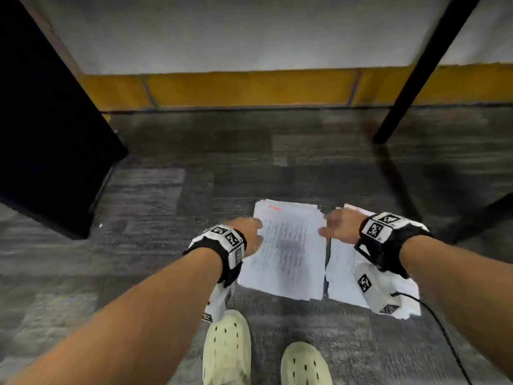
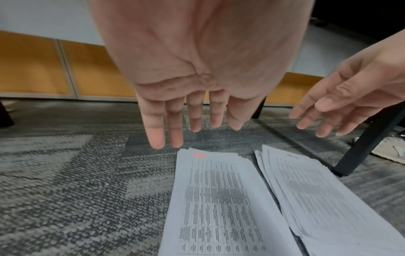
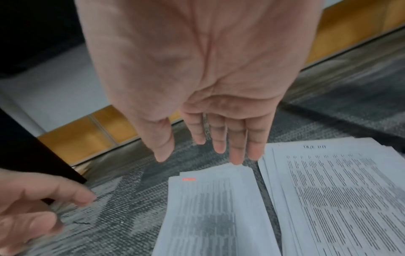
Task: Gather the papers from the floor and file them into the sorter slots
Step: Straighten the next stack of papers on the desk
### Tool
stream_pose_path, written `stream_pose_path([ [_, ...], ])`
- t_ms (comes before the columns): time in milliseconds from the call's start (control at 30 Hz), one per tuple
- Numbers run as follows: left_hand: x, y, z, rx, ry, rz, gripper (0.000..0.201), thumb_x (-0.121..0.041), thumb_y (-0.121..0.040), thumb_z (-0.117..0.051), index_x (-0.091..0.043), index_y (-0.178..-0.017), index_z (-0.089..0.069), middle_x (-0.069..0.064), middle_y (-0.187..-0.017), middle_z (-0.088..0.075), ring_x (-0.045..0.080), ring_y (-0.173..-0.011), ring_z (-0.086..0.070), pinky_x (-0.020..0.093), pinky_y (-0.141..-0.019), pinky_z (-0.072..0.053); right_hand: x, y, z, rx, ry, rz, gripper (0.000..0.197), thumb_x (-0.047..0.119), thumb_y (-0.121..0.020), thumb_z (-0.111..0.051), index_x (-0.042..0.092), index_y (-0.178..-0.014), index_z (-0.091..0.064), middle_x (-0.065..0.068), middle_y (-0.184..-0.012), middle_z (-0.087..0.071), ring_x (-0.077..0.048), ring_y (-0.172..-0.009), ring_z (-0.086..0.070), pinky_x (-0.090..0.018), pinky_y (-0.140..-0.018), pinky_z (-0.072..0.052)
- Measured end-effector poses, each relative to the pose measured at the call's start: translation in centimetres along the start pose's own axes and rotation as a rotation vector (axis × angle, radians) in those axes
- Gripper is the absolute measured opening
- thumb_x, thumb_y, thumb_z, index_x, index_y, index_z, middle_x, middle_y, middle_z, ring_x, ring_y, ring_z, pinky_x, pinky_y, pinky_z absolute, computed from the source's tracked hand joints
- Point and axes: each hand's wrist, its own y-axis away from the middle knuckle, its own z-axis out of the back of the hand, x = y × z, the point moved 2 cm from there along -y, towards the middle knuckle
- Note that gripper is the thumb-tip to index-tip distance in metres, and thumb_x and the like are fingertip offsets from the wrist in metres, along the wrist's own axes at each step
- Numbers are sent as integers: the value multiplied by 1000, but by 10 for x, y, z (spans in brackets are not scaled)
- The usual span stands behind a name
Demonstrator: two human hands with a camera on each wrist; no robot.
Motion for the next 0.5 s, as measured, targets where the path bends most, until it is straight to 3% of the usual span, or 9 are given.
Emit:
stream_pose_path([
  [100, 0, -42, -25, -2, -15, -4, 47, -36, -98, -44, -19, -141, -42, 7, -144, -46, 30, -128, -48, 40, -105, -42, -21, -37, -27, 6, -44, -87, 64, 50, -89, -56, 11, -138, -44, -8, -146, -42, -26, -133, -41, -31, -109, -30],
  [200, 9, -80, -41, -12, -5, 19, 50, -36, -99, -43, -17, -145, -37, 8, -149, -40, 29, -133, -42, 37, -108, -38, -32, -71, -47, -22, -132, -157, 66, 47, -89, -58, 8, -140, -42, -10, -144, -44, -28, -130, -44, -33, -107, -34],
  [367, 29, -127, -80, 54, 85, 126, 56, -41, -98, -45, -12, -145, -35, 11, -147, -41, 32, -130, -45, 42, -105, -41, -46, -120, -90, 22, -365, -249, 85, 46, -86, -63, 3, -148, -24, -15, -150, -34, -32, -133, -42, -43, -111, -34],
  [500, 46, -144, -121, 116, 205, 216, 71, -50, -92, -49, -10, -148, -28, 13, -144, -46, 33, -122, -52, 43, -100, -45, -48, -131, -121, 35, -422, -330, 75, 37, -86, -66, -10, -136, -38, -26, -134, -49, -39, -120, -52, -49, -103, -42],
])
